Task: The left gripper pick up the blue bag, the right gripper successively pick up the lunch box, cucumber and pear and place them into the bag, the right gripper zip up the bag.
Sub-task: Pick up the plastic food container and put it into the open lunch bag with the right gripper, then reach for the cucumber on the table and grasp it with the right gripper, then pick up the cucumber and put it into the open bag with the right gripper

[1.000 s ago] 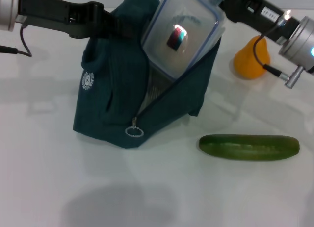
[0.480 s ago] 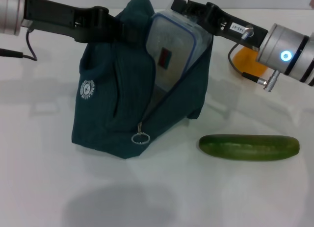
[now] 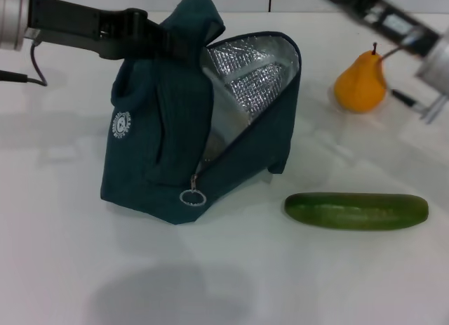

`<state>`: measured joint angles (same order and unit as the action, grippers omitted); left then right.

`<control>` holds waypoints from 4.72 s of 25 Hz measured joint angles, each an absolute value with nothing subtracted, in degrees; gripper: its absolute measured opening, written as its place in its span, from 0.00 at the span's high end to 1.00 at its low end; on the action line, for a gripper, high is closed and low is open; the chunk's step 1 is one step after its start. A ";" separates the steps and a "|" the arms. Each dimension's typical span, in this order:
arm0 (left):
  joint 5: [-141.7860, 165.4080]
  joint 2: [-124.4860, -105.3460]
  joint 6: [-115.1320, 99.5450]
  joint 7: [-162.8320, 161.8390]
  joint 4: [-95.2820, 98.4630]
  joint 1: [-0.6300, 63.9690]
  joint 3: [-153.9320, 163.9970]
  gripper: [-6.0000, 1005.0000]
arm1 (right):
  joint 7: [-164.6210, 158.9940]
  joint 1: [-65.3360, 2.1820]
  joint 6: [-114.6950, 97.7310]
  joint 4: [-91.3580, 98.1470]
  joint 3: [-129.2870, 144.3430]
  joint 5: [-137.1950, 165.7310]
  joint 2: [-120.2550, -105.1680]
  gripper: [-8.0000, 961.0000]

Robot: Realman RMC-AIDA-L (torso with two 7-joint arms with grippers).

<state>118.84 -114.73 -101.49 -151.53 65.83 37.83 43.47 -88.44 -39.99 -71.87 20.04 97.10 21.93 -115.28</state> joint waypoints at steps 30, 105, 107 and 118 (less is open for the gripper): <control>118.88 -115.24 -101.50 -149.43 66.98 36.57 42.75 0.95 | -104.50 -43.56 -104.68 66.38 65.00 133.62 -110.38 0.17; 119.14 -115.85 -101.46 -148.62 66.44 36.76 42.89 0.95 | -83.83 -40.47 -102.65 32.12 42.17 83.49 -115.54 0.32; 119.14 -115.89 -101.48 -148.66 66.40 36.96 42.89 0.95 | -80.19 -41.57 -100.67 27.15 44.79 79.20 -116.06 0.32; 118.78 -115.93 -101.66 -148.71 66.00 37.05 42.89 0.95 | -67.43 -48.82 -91.95 9.69 60.56 65.44 -116.21 0.31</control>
